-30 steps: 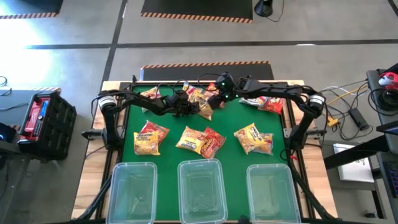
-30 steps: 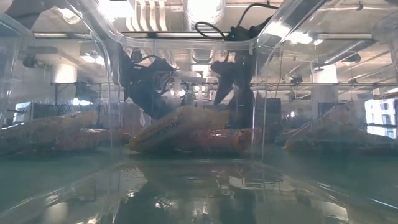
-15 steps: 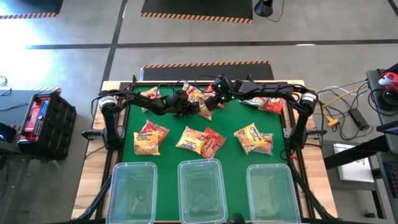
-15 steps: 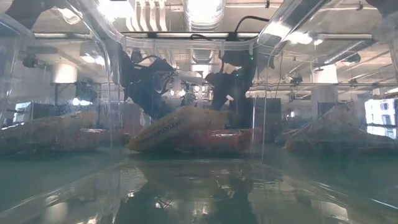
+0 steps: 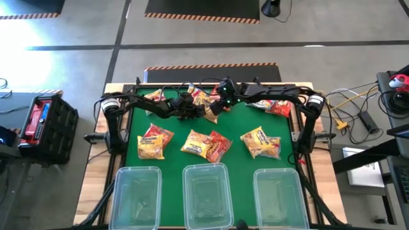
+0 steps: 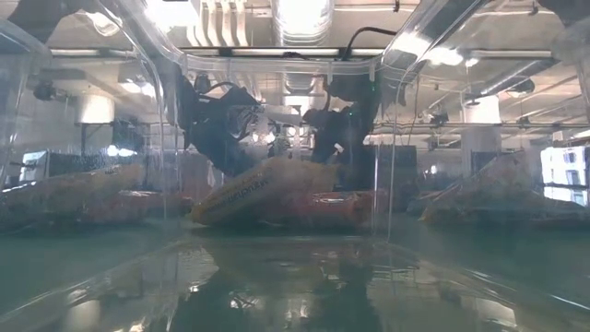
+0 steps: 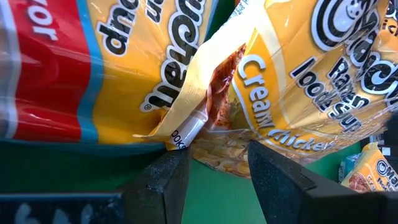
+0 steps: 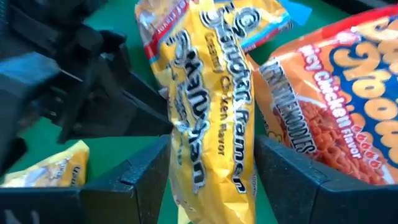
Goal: Sort Maruchan noodles
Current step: Put the yellow noodle pack into the right transparent bin
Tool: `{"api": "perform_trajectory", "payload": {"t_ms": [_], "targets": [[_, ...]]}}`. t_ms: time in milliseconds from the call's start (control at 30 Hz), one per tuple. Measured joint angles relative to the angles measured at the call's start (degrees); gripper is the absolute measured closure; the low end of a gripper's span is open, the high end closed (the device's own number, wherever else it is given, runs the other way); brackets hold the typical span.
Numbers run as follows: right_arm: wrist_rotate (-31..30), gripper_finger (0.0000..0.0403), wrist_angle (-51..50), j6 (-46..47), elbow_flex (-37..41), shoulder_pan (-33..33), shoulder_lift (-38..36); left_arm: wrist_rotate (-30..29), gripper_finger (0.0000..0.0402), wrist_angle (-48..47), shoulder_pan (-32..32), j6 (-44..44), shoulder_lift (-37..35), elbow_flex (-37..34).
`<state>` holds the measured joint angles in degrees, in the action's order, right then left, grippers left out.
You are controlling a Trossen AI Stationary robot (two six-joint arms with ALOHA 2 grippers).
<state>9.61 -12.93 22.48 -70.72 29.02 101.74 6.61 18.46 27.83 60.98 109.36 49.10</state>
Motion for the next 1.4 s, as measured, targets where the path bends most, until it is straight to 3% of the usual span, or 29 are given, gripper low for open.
{"api": "perform_trajectory", "payload": {"t_ms": [667,1033,1400], "targets": [[3.00,0.0295,0.00,0.04,0.00,-0.76,2.09,1.71,0.0255,1.53,0.04,-1.33,-0.80,-0.26],[3.02,0.0293,-3.29,-1.44,0.00,-0.76,-0.17,6.36,0.0255,1.36,-0.22,-5.15,-7.26,-0.71],[4.93,0.0293,-15.18,-6.85,0.00,-0.90,-11.27,6.39,0.0255,0.04,-0.26,-8.30,-15.47,-0.90]]}}
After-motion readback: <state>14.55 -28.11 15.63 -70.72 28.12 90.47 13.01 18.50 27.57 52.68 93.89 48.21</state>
